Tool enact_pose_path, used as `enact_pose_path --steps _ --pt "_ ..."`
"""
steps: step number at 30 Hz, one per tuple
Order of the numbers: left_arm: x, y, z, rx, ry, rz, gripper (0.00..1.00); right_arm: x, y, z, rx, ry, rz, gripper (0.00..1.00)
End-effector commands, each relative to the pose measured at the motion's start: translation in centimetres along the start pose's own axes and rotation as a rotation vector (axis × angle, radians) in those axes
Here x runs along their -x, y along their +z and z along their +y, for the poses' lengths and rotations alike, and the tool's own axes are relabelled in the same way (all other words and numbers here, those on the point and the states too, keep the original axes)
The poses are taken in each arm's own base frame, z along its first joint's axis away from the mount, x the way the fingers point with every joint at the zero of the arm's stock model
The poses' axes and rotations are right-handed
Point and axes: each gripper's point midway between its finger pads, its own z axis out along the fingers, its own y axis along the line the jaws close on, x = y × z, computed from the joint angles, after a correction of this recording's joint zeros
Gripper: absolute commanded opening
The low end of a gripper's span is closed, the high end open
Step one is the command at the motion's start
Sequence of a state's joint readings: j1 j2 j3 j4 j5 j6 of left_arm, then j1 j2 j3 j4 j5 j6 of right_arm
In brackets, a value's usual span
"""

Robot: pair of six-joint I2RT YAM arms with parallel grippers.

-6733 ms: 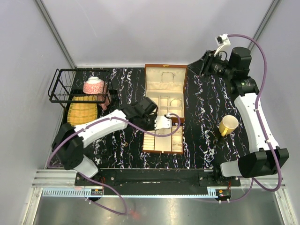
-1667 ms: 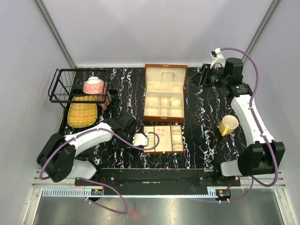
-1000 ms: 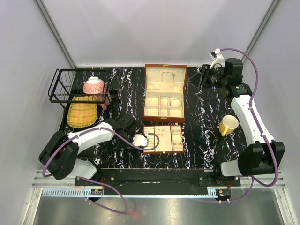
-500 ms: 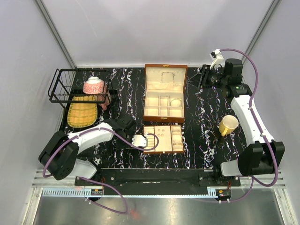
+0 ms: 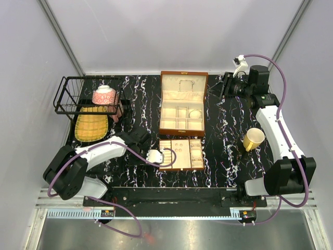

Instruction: Organize the mixed jewelry

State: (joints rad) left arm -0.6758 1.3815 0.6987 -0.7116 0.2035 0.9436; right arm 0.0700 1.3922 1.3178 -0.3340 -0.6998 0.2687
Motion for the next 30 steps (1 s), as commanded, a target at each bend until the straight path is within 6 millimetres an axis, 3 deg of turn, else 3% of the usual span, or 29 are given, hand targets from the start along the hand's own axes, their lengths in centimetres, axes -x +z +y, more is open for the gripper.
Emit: enact_pose_path --steps 1,16,23,30 --pt "-1.0 1.2 -0.7 -0.025 -0.01 0.026 0.3 1.8 -0.7 1.2 0.029 -0.056 -0.059 0.4" --pt "-1.4 2.0 -1.6 -0.028 -0.013 0.056 0.13 2.2 -0.9 1.6 0.03 -0.054 -0.064 0.4" --pt "-1.3 2.2 -1.9 -0.018 -0.025 0.054 0.0 2.1 -1.1 1.5 0.023 -0.057 -0.066 0.4" --pt "0.1 1.2 -0.7 0.019 -0.031 0.019 0.0 2.2 -1.2 1.6 0.024 -0.062 -0.068 0.4"
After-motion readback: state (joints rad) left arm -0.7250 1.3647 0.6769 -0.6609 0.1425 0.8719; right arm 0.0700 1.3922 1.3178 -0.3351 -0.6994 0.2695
